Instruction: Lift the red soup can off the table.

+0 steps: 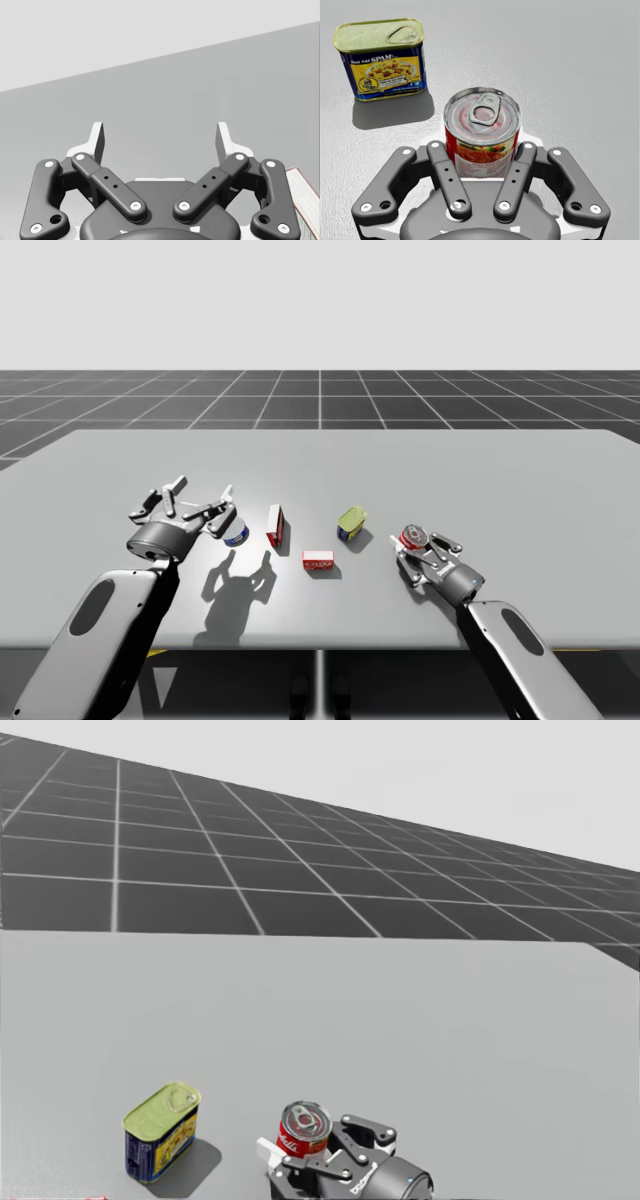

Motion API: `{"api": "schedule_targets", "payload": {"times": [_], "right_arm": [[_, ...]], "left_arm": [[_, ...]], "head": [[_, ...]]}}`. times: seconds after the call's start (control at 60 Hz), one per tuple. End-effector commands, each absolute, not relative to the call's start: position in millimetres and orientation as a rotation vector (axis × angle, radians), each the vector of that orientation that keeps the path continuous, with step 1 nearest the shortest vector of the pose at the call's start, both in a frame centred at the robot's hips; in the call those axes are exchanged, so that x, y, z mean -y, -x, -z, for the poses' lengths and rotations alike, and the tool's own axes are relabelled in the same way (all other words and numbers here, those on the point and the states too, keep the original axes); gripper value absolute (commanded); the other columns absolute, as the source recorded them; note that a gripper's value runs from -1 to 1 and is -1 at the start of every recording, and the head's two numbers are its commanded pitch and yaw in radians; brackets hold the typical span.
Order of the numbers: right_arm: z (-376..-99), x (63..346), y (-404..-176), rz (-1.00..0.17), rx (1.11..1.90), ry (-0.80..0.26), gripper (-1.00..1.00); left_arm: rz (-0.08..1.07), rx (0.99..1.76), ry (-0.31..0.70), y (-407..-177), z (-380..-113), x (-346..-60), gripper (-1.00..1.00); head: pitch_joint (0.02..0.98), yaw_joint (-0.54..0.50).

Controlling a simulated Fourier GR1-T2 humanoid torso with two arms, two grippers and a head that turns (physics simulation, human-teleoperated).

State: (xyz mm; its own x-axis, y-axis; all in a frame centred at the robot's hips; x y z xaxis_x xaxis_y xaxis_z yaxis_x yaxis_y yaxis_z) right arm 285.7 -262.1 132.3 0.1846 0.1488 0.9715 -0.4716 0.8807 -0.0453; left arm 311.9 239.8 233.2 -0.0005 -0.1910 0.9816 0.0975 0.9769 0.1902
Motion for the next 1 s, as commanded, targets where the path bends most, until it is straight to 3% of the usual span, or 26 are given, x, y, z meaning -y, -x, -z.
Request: {"api": "schedule_targets", "payload": {"times": [0.017, 0.367, 0.633, 1.0], "right_arm": [[-125, 270, -288, -0.359, 1.312, -0.209, 1.0], [-137, 271, -286, -0.35, 1.344, -0.206, 1.0], [-187, 271, -288, -0.345, 1.447, -0.161, 1.0], [-273, 261, -289, -0.307, 1.664, -0.12, 1.0]], "left_arm": [[0.229, 1.552, -0.075, -311, -232, -239, -1.0], [0.225, 1.555, -0.073, -312, -232, -240, -1.0], [0.221, 1.558, -0.073, -312, -232, -241, -1.0], [0.218, 1.558, -0.076, -312, -233, -241, -1.0]], "head": [[0.448, -0.41], [0.437, -0.42], [0.445, -0.43], [0.447, -0.44]]}}
